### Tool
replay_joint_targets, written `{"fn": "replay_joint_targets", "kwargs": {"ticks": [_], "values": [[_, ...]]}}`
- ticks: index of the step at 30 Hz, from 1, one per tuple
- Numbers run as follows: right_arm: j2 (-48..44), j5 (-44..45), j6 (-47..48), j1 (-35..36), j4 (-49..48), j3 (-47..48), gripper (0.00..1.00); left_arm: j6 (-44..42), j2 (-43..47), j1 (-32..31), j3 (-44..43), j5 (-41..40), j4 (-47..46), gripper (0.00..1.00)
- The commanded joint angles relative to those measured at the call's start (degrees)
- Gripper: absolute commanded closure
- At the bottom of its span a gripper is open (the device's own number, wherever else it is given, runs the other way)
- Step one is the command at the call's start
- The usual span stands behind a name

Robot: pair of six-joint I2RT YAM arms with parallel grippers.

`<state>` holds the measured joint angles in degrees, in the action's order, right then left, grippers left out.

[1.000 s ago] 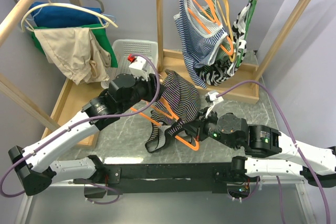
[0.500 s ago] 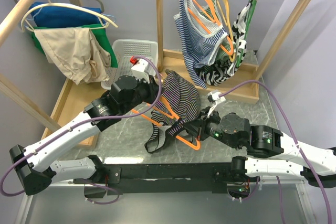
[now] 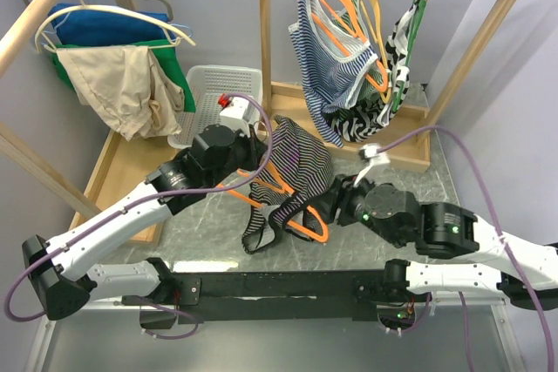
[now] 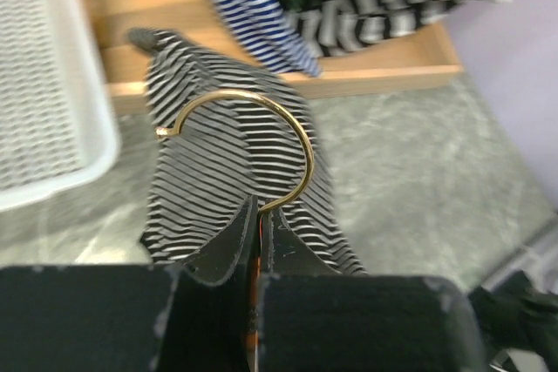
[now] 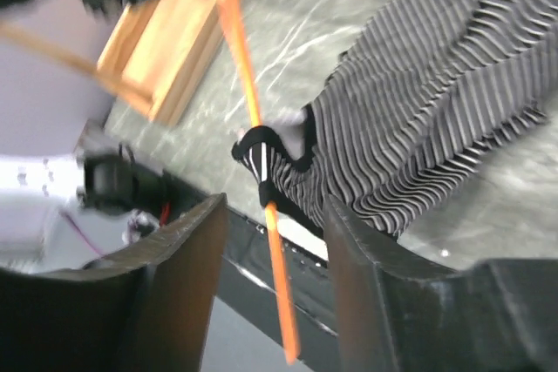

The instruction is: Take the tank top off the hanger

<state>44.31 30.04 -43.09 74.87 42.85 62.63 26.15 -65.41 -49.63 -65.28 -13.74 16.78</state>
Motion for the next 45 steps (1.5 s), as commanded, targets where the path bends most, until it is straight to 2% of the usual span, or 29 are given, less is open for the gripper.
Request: {"fn": "replay_joint_targets", "kwargs": {"ticks": [1, 3, 6, 9, 11, 15, 19, 27, 30, 31, 33, 39, 42, 45], "values": [[0.16, 11.79, -9.37, 0.45, 13.2, 7.94, 0.39, -0.66, -1.21, 0.06, -3.36, -9.01, 1.33, 0.99], [0.59, 12.24, -9.73, 0.45, 14.36, 9.87, 0.39, 0.12, -2.18, 0.06, -4.5, -12.96, 2.73, 0.99], [3.57, 8.04, -7.28, 0.54, 11.82, 10.84, 0.39, 1.88, -4.9, -0.47, -7.22, -17.36, 5.19, 0.99], [9.8, 6.0, -9.99, 0.54, 9.99, 11.37, 0.42, 4.07, -8.76, -1.61, -10.83, -24.2, 8.0, 0.99], [11.66, 6.08, -13.32, 0.54, 9.8, 10.5, 0.46, 5.13, -9.74, -2.23, -12.93, -25.89, 9.5, 0.99], [12.9, 7.3, -19.38, 0.54, 4.01, 6.02, 0.47, 7.85, -10.79, -2.93, -14.0, -26.87, 11.17, 0.99], [13.34, 12.65, -23.26, 0.54, 4.87, 3.03, 0.48, 9.18, -10.09, -3.11, -13.83, -26.43, 11.79, 0.99], [15.71, 18.38, -21.86, 0.01, 1.2, -0.4, 0.51, 9.79, -8.51, -3.46, -11.72, -24.85, 10.82, 0.99], [15.8, 18.47, -21.16, -0.6, -1.27, -1.8, 0.56, 10.14, -7.54, -3.46, -11.01, -23.36, 9.68, 0.99], [15.72, 18.73, -20.55, -0.78, -2.15, -2.51, 0.68, 10.23, -7.46, -3.46, -11.1, -23.09, 9.77, 0.99], [14.84, 19.44, -18.62, -1.3, -5.56, -5.05, 0.74, 10.58, -7.19, -3.64, -11.1, -23.0, 10.3, 0.99], [10.53, 16.37, -13.34, -4.47, -15.41, -11.29, 0.68, 10.67, -6.22, -4.07, -9.87, -22.56, 9.68, 0.99], [9.21, 15.31, -12.01, -5.43, -17.62, -12.53, 0.61, 10.76, -6.14, -4.16, -9.52, -22.47, 9.59, 0.99], [8.95, 13.73, -10.88, -6.31, -19.55, -13.49, 0.6, 10.94, -6.14, -4.16, -9.34, -21.95, 9.42, 0.99]]}}
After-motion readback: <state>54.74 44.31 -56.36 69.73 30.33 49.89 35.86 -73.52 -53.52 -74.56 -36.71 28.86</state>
